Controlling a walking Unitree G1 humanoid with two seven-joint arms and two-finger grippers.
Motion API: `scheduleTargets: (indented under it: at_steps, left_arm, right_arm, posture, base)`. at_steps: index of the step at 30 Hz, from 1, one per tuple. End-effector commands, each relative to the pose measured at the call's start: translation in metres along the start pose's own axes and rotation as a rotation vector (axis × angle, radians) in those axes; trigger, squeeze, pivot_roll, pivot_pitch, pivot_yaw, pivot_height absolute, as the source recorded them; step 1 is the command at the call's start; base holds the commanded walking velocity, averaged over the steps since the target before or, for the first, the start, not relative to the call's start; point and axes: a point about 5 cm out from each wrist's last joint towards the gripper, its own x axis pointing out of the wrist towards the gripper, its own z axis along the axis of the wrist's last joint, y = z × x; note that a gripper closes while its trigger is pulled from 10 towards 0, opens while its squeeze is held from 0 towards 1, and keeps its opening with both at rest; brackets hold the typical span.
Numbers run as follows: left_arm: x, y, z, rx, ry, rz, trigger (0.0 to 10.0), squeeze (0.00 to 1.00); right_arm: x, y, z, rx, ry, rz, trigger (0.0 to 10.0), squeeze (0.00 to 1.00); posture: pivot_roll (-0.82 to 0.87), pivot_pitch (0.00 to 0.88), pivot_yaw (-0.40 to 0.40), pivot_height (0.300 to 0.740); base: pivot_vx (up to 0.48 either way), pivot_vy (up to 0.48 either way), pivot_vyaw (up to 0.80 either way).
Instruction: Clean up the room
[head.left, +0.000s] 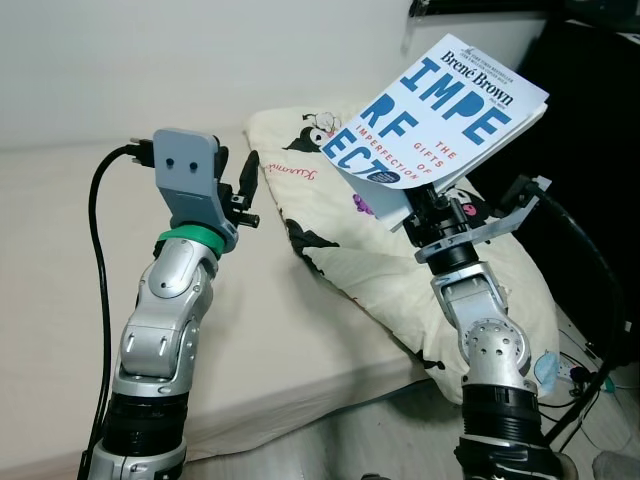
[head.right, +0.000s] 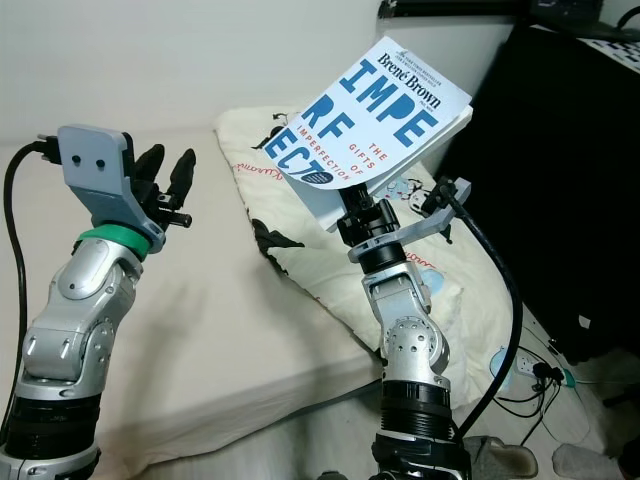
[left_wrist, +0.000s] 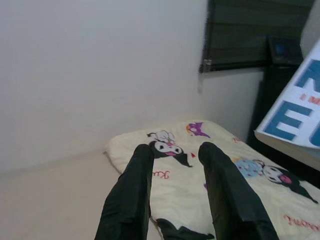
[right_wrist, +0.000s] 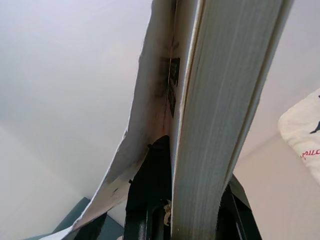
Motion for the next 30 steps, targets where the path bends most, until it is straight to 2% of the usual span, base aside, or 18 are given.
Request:
scheduleTargets:
  at_steps: [1, 13, 30]
  left_arm:
    - [-0.0032, 0.0006, -0.0010, 0.018, 0.004, 0.000, 10.0, 0.00]
    - [-0.0040, 0.0044, -0.0023, 0.025, 0.011, 0.020, 10.0, 0.00]
    - [-0.0030, 0.0069, -0.0023, 0.016, 0.013, 0.035, 10.0, 0.00]
  right_arm:
    - [-0.0011, 0.0007, 0.0016, -0.012, -0.013, 0.006, 10.0, 0.00]
    - [-0.0009, 0.0000, -0.0015, -0.009, -0.008, 0.003, 10.0, 0.00]
    - [-0.0018, -0.0005, -0.0041, -0.016, -0.001, 0.004, 10.0, 0.00]
  posture:
    - [0.05, 0.000, -0.028, 0.725]
    - [0.06, 0.000, -0.025, 0.725]
    - [0.06, 0.000, -0.019, 0.725]
  base:
    - [0.000, 0.000, 0.00]
    - [0.000, 0.000, 0.00]
    - [0.000, 0.457, 0.00]
